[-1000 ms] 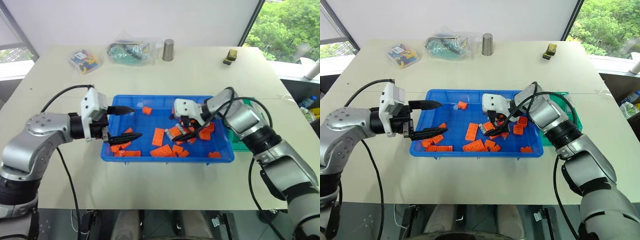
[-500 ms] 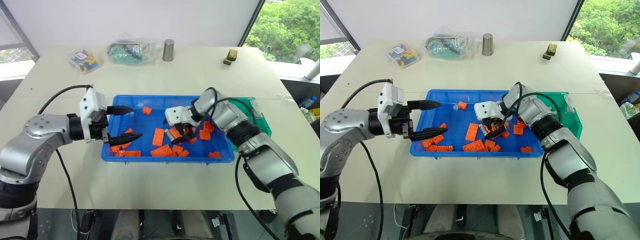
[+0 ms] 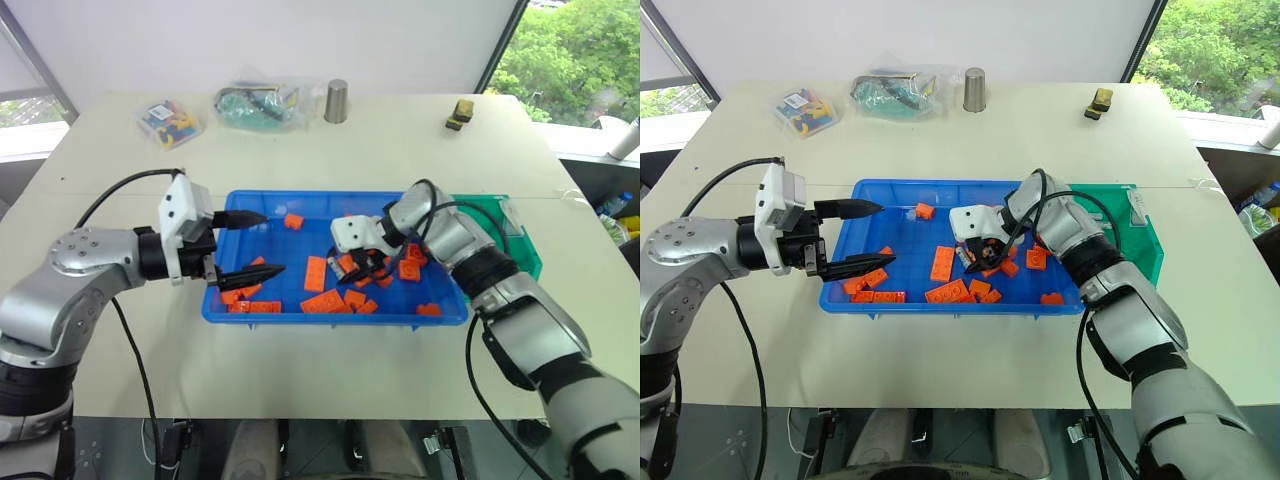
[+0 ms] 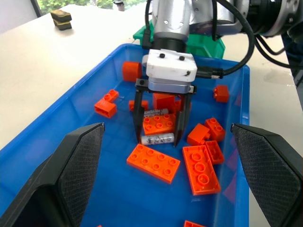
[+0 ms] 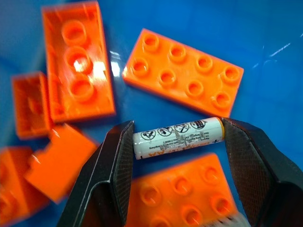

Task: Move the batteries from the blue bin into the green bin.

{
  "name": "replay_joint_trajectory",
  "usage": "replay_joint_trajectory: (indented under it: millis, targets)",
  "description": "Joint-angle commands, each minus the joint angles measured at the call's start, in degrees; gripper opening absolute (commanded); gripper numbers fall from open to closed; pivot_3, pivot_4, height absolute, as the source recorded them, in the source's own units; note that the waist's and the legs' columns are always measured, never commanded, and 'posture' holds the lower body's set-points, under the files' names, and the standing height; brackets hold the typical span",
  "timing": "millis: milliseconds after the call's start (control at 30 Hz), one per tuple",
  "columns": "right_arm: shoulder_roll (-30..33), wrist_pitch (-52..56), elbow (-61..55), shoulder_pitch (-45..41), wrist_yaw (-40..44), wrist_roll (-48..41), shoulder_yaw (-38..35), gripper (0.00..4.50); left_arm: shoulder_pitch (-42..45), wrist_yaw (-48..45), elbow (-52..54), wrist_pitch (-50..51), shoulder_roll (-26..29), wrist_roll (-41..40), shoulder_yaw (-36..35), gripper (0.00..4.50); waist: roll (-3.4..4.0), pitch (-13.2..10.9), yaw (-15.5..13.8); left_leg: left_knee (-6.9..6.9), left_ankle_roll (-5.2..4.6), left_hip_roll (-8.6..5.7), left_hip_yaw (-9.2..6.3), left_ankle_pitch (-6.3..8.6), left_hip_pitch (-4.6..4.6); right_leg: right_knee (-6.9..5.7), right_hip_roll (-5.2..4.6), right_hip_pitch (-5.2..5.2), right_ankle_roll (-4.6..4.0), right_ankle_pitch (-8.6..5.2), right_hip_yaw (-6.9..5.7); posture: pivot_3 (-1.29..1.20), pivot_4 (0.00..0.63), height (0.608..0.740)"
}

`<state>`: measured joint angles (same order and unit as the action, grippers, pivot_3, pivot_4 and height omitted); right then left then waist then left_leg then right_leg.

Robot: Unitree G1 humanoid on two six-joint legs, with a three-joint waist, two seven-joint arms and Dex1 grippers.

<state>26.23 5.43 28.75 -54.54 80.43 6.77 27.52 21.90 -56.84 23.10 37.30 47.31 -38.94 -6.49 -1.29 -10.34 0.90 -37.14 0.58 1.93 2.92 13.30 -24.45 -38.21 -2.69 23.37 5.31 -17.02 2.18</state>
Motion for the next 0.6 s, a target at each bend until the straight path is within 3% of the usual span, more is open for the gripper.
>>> replay_joint_trajectory:
  millis: [33,200,267,400,600]
  targets:
    - [2.3,16.9,-14.9,0.3,-5.7,-6.7,-11.7,2.24,2.0,-0.3,-0.4,-0.8,-0.2,-0.2,-0.2,4.50,0.01,0.0,0.0,0.00,0.00,0.00,0.01,0.00,0.00,0.00,-0.01,0.00,0.00,0.00,0.00,0.00,0.150,0.739]
    - [7.1,37.6,-28.1,3.1,-14.8,-11.3,-24.2,2.24,2.4,-1.1,-2.0,-2.0,-1.2,0.8,1.3,4.50,-0.02,0.0,-0.4,0.00,0.00,-0.01,-0.04,0.00,-0.03,0.00,-0.06,0.01,0.00,0.00,-0.04,0.00,0.150,0.739]
    - [12.6,43.5,-32.2,7.0,-17.5,-11.5,-29.5,2.24,3.3,-1.6,-3.2,-2.5,-1.8,1.4,2.2,4.50,-0.05,0.0,-0.6,0.01,0.00,-0.04,-0.05,0.01,-0.03,0.06,-0.10,-0.04,-0.01,-0.01,-0.08,0.00,0.150,0.739]
    - [22.8,49.7,-37.6,17.1,-20.1,-12.3,-37.9,2.24,5.4,-3.1,-5.5,-3.6,-2.8,2.3,3.7,4.50,-0.04,0.0,-1.1,0.00,-0.04,-0.10,-0.02,0.03,-0.03,0.16,-0.19,-0.10,-0.03,-0.02,-0.13,0.00,0.150,0.739]
    - [25.0,52.6,-42.0,26.0,-24.9,-15.0,-42.0,2.24,7.2,-4.1,-7.7,-5.1,-4.2,4.0,5.6,4.50,-0.01,0.0,0.4,0.02,-0.09,-0.06,0.10,0.05,0.04,0.10,0.03,-0.04,-0.01,0.00,0.05,0.00,0.150,0.739]
